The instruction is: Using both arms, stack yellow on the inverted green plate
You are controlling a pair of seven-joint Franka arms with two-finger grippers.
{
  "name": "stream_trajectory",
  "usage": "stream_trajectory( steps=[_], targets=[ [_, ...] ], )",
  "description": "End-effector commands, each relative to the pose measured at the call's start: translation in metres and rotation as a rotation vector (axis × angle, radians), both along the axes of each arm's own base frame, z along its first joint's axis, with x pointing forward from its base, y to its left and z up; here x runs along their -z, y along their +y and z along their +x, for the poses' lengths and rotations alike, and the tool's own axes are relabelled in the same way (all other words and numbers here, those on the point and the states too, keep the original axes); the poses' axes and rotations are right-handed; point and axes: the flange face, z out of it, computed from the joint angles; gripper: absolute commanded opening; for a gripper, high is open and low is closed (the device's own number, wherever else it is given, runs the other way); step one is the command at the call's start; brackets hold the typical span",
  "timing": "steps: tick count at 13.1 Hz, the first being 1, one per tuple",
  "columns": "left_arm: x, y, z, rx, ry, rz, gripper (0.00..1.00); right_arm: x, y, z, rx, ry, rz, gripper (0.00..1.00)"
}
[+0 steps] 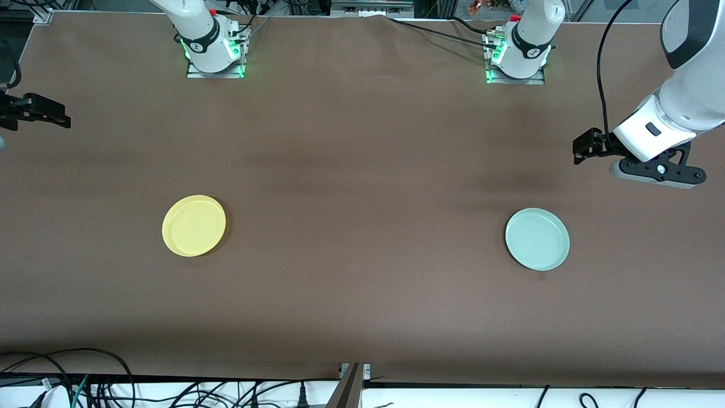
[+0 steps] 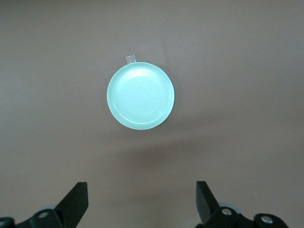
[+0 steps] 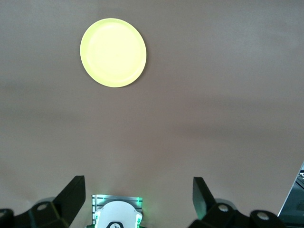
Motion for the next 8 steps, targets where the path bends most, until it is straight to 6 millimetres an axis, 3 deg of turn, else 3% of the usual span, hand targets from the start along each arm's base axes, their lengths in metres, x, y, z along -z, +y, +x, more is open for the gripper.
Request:
stream_trajectory(
  steps=[1, 8],
  targets=[
    [-0.0071, 0.0036, 0.0046, 0.014, 0.006, -0.022, 1.0, -0.0027, -0.0025, 0.0014, 0.016, -0.009, -0.004, 1.0],
    [-0.0054, 0.0097, 0.0078, -0.001, 0.008, -0.022, 1.0, -0.0027, -0.0011, 0.0016, 0.013, -0.008, -0.005, 1.0]
  ],
)
